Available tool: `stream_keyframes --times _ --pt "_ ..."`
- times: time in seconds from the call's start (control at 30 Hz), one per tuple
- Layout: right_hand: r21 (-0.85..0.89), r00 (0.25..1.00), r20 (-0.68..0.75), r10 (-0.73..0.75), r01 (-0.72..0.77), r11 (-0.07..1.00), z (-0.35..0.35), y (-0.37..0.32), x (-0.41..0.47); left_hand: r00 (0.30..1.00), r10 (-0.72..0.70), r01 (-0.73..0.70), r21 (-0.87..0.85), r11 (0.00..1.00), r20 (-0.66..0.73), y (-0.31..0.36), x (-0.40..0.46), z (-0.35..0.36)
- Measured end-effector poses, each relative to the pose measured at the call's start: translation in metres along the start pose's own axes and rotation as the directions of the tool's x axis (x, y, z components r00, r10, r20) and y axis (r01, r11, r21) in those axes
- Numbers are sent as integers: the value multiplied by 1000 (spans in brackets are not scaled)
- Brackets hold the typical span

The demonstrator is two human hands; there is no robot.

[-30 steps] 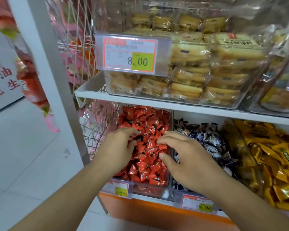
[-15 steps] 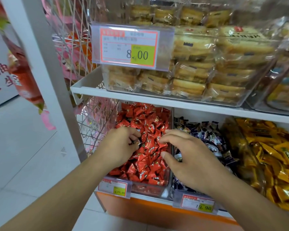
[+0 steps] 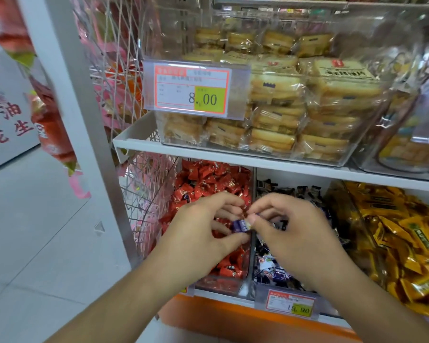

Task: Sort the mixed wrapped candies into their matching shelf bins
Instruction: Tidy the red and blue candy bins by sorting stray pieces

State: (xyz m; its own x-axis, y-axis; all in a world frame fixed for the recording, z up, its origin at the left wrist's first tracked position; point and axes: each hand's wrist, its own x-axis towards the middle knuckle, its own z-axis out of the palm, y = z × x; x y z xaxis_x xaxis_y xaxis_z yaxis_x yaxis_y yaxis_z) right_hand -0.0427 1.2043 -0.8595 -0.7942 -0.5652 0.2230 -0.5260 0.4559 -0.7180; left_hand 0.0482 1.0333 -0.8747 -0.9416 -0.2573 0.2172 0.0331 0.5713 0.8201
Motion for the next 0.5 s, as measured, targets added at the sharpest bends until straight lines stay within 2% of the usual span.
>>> stream_keyframes --times 0.1,0.2,0.3,0.37,0.5 --pt "-162 990 -140 -1 -22 987 -19 12 2 995 -17 31 141 990 -99 -23 11 -5" --pt "-323 986 -148 -72 20 946 -26 15 3 972 -59 111 227 967 -226 -49 28 -14" --pt "-294 991 -31 -129 114 949 -13 7 2 953 -129 198 241 950 -274 -69 42 -14" --pt "-272 987 37 -157 161 949 -2 7 3 955 -148 212 243 947 -257 -78 50 -10" --pt "-223 987 72 -141 154 963 7 7 7 967 -153 209 294 933 -201 -88 61 -4"
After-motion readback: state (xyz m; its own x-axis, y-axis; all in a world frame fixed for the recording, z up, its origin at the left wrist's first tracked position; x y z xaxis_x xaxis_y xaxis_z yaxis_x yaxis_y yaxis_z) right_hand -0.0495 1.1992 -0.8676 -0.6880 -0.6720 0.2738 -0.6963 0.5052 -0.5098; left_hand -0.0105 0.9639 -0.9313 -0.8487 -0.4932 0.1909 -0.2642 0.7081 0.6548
